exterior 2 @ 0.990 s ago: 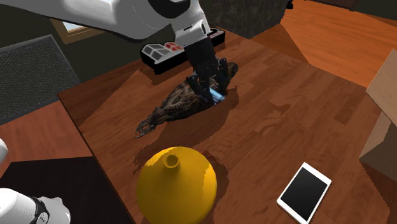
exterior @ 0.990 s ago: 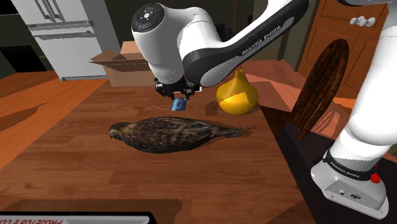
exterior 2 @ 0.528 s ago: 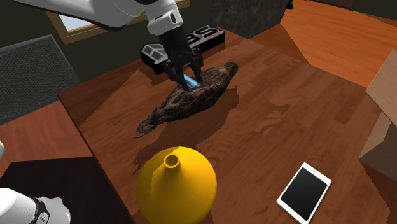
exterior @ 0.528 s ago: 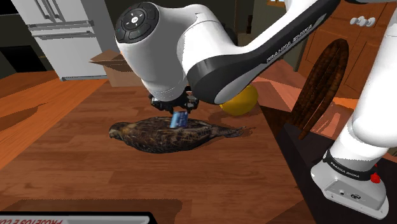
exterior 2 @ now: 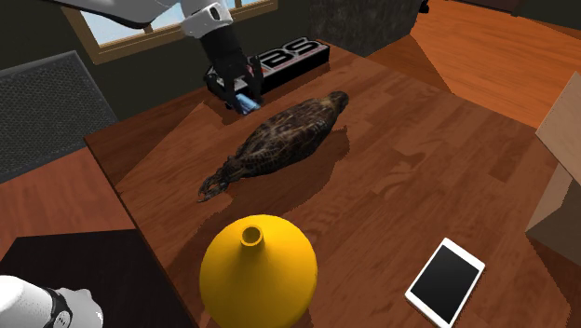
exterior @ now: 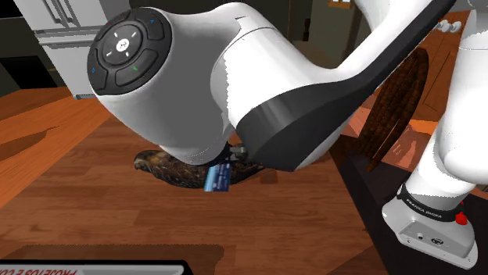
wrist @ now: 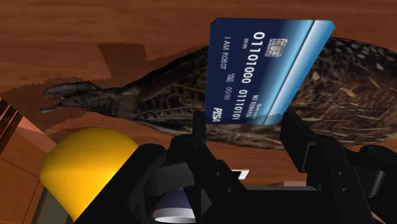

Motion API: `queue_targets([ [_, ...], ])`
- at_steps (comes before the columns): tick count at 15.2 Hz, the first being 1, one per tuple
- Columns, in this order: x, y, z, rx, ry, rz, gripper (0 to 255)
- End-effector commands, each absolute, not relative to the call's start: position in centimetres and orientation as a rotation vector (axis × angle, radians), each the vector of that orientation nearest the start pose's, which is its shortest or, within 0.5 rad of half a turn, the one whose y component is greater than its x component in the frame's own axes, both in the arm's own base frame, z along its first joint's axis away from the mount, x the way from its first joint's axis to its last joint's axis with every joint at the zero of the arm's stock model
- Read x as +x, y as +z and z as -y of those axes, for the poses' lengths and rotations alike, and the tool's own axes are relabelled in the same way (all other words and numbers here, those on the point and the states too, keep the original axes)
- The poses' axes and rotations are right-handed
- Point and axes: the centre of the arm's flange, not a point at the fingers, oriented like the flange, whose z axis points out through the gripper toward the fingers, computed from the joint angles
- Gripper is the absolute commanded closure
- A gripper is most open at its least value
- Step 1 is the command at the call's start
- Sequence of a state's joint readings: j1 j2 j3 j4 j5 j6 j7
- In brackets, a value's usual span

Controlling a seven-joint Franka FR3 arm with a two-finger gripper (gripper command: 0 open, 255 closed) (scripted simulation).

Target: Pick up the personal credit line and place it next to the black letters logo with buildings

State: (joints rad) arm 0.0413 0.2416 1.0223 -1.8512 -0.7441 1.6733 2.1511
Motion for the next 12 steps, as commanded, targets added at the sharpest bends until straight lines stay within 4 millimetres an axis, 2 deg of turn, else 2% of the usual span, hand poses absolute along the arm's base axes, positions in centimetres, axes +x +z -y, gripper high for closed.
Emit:
queue_targets([
  [1,34.1,44.2,-46.8,-2.961,-0.887,-1.396,255],
  [12,23.9,44.2,-57.0,-2.961,-0.887,-1.396,255],
])
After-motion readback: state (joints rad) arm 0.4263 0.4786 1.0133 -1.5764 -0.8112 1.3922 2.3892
